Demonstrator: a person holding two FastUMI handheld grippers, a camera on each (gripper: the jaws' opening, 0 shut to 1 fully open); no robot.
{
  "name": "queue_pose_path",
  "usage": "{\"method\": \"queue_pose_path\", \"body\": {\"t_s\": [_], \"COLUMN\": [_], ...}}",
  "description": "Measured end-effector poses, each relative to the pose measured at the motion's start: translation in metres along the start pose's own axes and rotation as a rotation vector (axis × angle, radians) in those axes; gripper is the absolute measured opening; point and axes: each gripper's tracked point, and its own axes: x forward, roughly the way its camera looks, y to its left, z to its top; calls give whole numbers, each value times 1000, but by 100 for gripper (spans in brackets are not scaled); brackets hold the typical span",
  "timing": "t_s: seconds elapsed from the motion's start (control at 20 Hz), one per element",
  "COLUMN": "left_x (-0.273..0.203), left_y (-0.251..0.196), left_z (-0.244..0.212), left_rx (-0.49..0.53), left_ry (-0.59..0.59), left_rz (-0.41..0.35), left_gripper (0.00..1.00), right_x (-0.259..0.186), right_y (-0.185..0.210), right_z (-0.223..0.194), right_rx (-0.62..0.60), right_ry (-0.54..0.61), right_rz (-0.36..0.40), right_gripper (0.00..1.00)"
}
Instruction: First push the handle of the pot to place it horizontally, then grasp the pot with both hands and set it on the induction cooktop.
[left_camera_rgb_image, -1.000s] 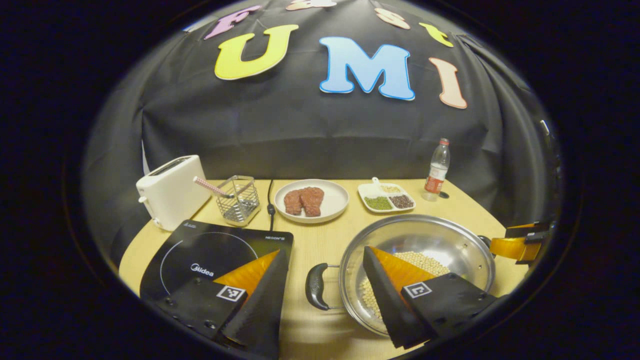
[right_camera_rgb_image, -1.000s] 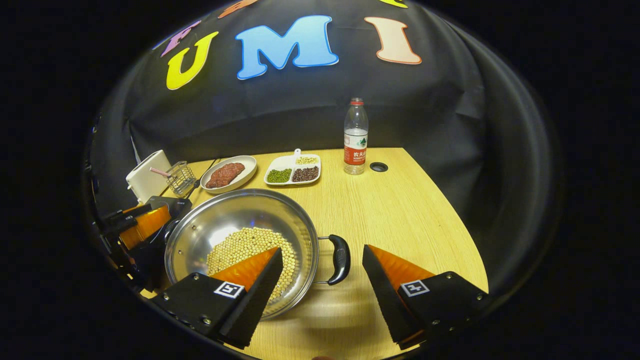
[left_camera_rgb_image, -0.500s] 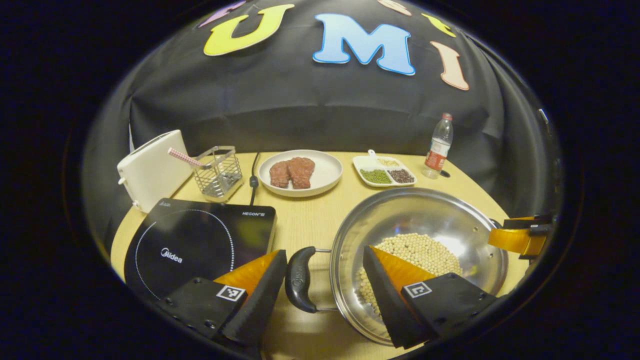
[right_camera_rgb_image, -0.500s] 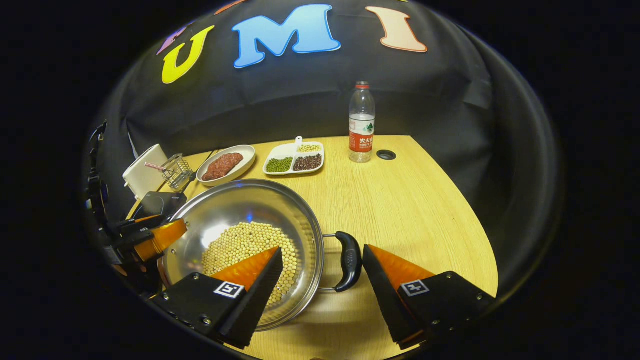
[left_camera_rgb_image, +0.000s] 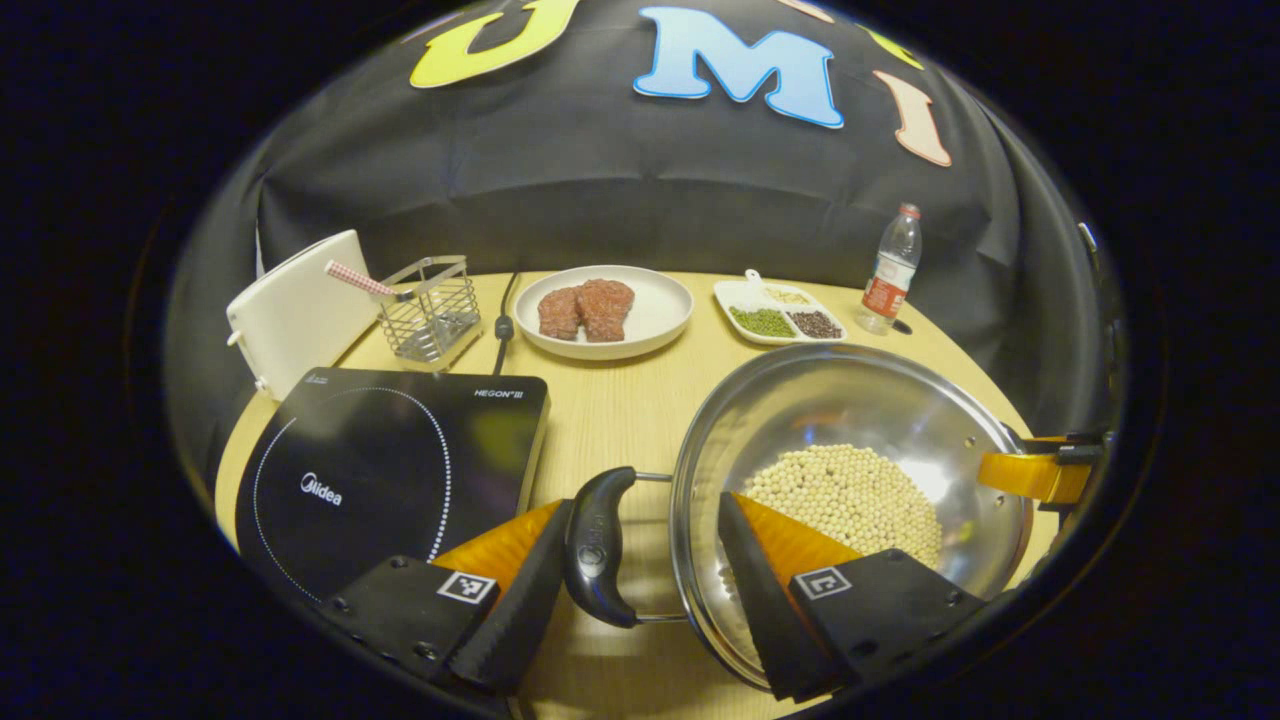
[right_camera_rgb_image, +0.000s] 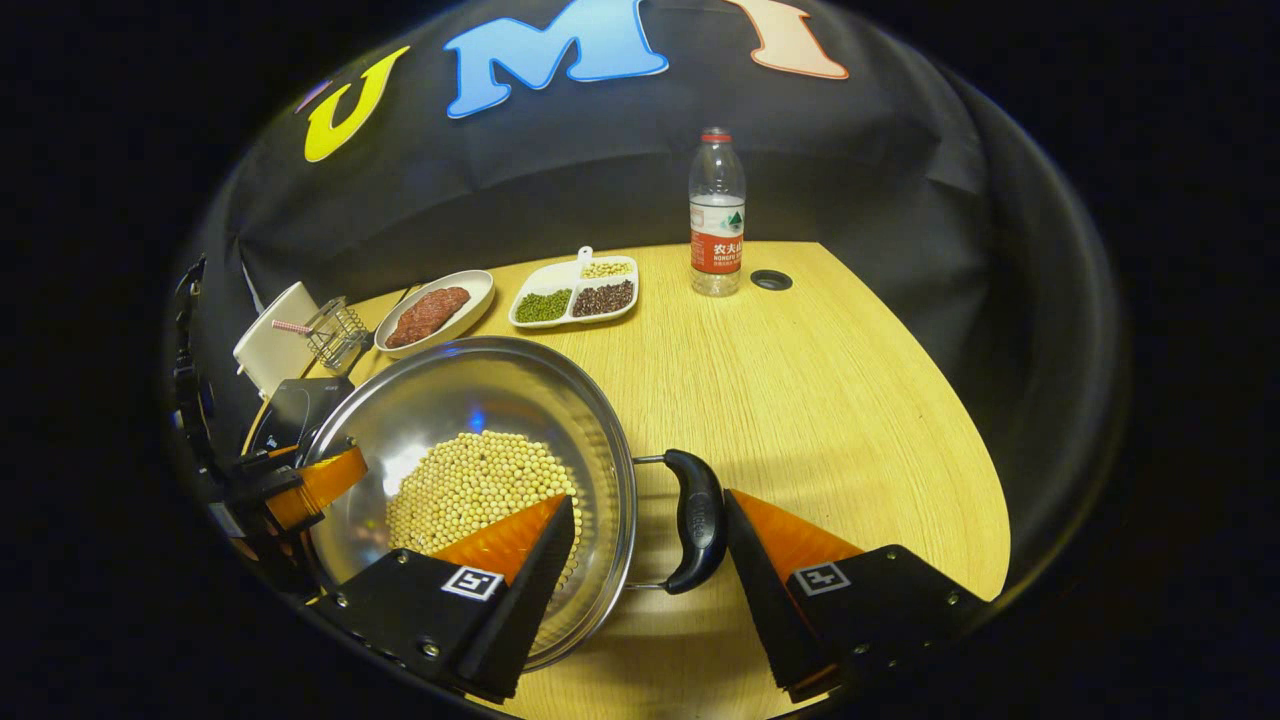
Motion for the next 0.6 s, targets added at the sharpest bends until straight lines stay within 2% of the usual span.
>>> {"method": "queue_pose_path", "body": {"t_s": [0.1,0.2,0.25,0.3,0.35,0.45,0.5,0.6], "left_x": [1,2,1,2,2,3,1,2], "left_y": [2,4,3,4,4,4,4,3], "left_z": [-2,-4,-5,-5,-4,-2,-3,-1], "left_rx": [5,5,-3,-3,-5,-13,-14,-18], "left_ry": [13,21,20,20,19,14,10,-1], "left_rz": [4,16,12,16,19,23,25,30], "left_gripper": [87,81,79,72,76,74,72,70], "right_x": [4,12,7,8,6,5,6,6], "right_y": [-3,-6,-6,-6,-5,-5,-5,-4], "right_z": [1,-2,1,1,2,2,1,1], "right_rx": [29,50,51,35,24,21,11,10], "right_ry": [-4,4,-1,-3,-10,-14,-9,-9], "right_rz": [-1,-13,-10,-13,-16,-21,-23,-31], "right_gripper": [70,71,60,60,59,56,51,51]}}
